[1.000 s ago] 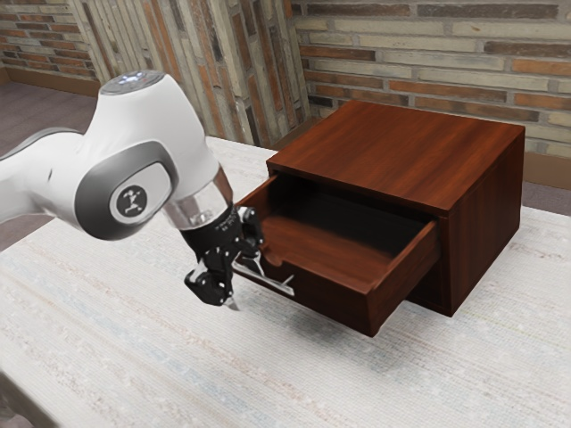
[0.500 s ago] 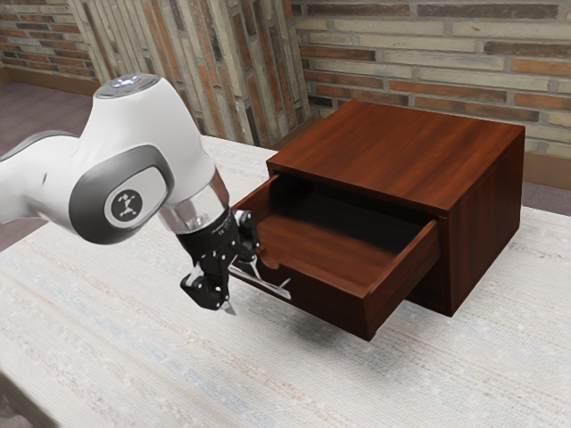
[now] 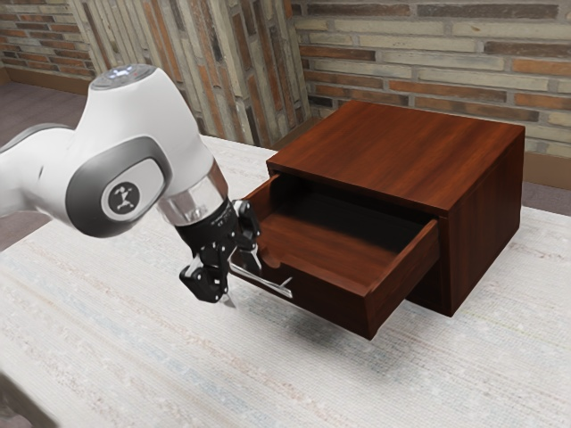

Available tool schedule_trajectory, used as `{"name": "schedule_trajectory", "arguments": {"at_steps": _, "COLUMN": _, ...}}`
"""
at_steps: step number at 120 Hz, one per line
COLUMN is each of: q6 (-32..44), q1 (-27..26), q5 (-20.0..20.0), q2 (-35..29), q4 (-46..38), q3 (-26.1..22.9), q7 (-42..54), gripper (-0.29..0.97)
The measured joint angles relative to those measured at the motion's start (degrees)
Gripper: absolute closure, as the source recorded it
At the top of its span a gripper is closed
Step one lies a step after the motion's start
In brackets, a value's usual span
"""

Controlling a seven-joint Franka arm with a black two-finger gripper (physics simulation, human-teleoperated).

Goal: Pull the drawer handle with one arm to open the drawer

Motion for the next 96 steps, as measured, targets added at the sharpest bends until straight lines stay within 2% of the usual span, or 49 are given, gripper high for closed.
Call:
{"name": "schedule_trajectory", "arguments": {"at_steps": 39, "q6": -0.1, "q1": -0.1, "q5": 0.4, "q2": -0.1, "q4": 1.1, "q3": -0.6, "q7": 0.1, "gripper": 0.35}}
{"name": "schedule_trajectory", "arguments": {"at_steps": 66, "q6": -0.3, "q1": -0.3, "q5": 0.8, "q2": 0.2, "q4": 4.7, "q3": -2.8, "q7": 0.2, "gripper": 0.41}}
{"name": "schedule_trajectory", "arguments": {"at_steps": 77, "q6": -0.6, "q1": -0.2, "q5": 1.0, "q2": 0.6, "q4": 7.5, "q3": -4.2, "q7": 0.1, "gripper": 0.30}}
{"name": "schedule_trajectory", "arguments": {"at_steps": 96, "q6": -5.4, "q1": -0.1, "q5": 1.1, "q2": 3.6, "q4": 23.5, "q3": -6.8, "q7": 0.4, "gripper": 0.15}}
